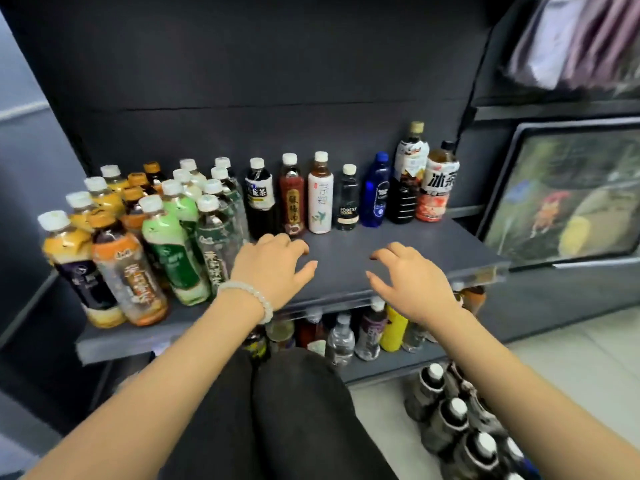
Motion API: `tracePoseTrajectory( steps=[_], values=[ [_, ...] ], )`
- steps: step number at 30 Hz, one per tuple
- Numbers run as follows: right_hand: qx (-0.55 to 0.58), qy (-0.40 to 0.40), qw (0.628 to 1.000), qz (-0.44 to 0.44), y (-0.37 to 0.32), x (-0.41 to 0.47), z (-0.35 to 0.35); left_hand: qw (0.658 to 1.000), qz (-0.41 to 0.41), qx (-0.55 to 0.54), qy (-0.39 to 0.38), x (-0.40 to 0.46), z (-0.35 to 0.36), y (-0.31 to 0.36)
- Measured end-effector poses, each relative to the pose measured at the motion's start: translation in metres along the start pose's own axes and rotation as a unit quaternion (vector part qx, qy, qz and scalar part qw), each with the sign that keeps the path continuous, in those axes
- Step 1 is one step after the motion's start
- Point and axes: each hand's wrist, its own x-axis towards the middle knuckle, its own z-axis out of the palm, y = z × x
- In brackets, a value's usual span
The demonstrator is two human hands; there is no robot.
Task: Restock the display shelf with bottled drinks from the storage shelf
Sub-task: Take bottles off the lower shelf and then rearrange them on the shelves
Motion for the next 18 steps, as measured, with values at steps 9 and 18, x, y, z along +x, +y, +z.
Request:
tracePoseTrajectory(
  steps=[9,18],
  values=[
    [-0.009,-0.037,0.991,0.126,0.099,-0.112,0.022,0.997,0.048,-0.025,-0.057,-0.006,0.075,0.121],
    [0.044,-0.090,0.961,0.259,0.162,-0.169,0.072,0.978,0.116,0.019,-0.170,0.019,0.160,0.189]
  ],
)
